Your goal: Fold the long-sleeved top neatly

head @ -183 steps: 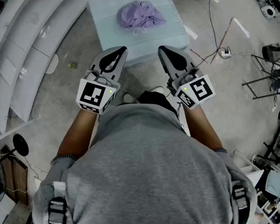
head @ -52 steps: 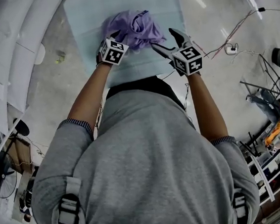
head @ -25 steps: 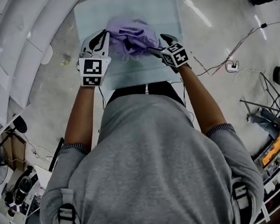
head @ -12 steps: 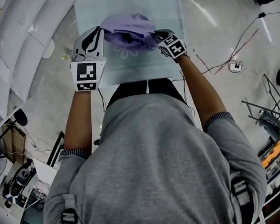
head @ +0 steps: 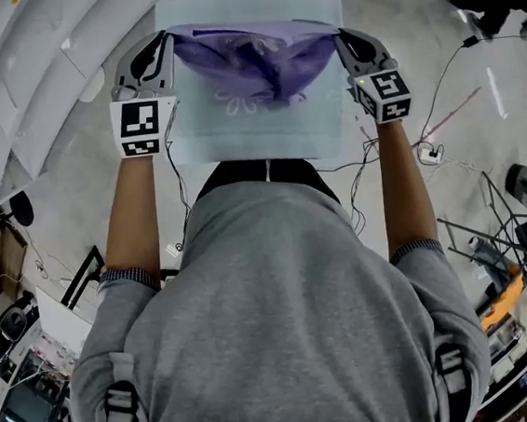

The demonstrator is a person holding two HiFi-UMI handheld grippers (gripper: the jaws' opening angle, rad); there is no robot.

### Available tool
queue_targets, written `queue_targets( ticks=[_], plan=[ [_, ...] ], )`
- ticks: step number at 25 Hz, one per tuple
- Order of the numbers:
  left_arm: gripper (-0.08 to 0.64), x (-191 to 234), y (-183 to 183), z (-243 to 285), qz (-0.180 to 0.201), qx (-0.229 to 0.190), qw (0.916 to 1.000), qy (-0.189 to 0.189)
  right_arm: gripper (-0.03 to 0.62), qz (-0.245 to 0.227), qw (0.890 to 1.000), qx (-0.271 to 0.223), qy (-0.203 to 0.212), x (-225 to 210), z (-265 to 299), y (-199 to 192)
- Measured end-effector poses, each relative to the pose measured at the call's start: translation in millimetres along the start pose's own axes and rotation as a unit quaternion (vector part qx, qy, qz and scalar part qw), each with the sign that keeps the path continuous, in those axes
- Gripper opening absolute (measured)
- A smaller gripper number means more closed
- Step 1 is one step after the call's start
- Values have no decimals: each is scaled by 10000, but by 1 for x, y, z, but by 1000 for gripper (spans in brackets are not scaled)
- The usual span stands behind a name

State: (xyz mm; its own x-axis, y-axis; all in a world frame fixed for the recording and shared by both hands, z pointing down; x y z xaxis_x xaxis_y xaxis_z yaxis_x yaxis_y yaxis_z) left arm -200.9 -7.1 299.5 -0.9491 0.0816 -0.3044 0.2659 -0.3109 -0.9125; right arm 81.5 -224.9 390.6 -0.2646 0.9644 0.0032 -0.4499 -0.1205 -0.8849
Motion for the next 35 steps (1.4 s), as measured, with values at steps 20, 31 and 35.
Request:
queue_targets(
  ticks=[20,31,35],
  plan=[
    [28,-19,117,-92,323,-1157,9861,1152,25,-922,9803,-1745,44,8,-139,128],
    [28,-23,112,-188,34,-1705,9791,1109,25,-782,9791,-1876,-24,99,-188,119],
    [28,-28,106,-228,43,-1931,9775,843,25,-670,9799,-1866,-196,145,-213,106]
  ],
)
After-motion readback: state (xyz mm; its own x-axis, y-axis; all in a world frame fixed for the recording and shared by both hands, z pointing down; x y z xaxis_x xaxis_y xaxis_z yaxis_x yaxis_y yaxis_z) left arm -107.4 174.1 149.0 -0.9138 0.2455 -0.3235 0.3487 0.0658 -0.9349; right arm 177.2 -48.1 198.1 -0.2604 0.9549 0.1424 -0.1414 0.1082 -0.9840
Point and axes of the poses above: the fingertips, and each gripper's own axes: z forward along the fingers, x to its left, y out of its top, the point moved 7 cm from there along -z, backward along the fingers, and after that the axes turned 3 degrees about z, right-handed, at the moved point
